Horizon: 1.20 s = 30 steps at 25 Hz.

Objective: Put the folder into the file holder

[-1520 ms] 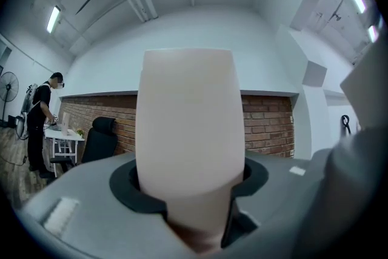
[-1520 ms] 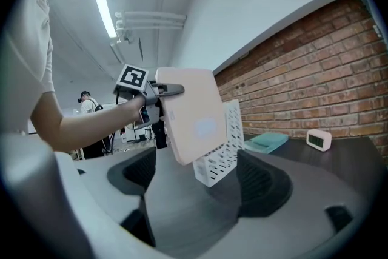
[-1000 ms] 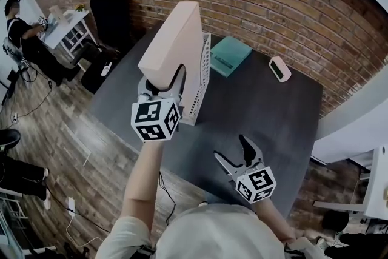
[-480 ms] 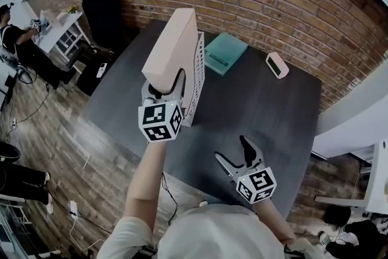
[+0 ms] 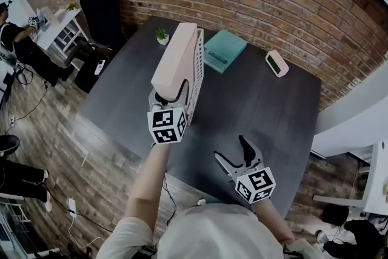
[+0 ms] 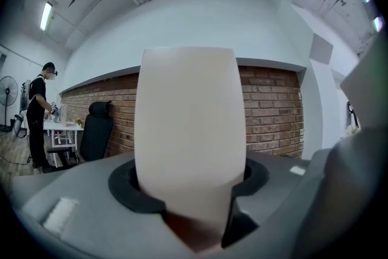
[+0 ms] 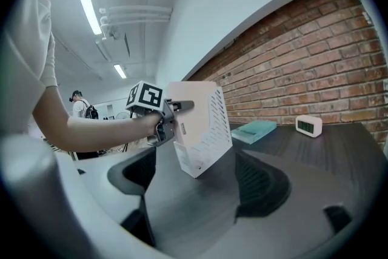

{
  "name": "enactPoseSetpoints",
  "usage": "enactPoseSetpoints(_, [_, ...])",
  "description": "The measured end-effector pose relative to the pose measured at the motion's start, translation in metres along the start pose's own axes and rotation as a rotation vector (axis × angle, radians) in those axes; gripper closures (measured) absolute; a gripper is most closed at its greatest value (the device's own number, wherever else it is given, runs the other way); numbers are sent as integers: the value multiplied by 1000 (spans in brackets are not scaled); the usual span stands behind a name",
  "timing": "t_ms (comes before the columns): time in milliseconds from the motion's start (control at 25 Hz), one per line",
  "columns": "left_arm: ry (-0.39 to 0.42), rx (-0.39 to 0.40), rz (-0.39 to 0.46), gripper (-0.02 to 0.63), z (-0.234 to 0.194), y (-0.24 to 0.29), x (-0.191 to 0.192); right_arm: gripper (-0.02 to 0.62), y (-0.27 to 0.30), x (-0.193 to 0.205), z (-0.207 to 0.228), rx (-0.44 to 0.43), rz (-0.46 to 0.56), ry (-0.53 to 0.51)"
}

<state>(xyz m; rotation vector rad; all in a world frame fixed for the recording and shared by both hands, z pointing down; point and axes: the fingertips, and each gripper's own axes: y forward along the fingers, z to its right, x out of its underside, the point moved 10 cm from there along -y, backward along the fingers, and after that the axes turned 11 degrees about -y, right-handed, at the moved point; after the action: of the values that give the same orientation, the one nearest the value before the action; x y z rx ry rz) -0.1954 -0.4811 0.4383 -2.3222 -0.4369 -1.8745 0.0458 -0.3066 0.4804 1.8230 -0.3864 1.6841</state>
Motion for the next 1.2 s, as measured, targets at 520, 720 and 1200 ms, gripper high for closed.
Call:
enactPoseSetpoints(520, [46, 2, -97, 302, 8, -12, 6, 190, -16, -8, -12, 4, 34, -17])
enactPoseSetpoints(720, [26, -5, -75, 302, 15, -59, 7, 190, -39, -10, -24, 24, 53, -26])
enactPoseSetpoints(1200, [-39, 5, -158, 455, 46, -211, 31, 373, -89, -11, -70, 55, 44, -100])
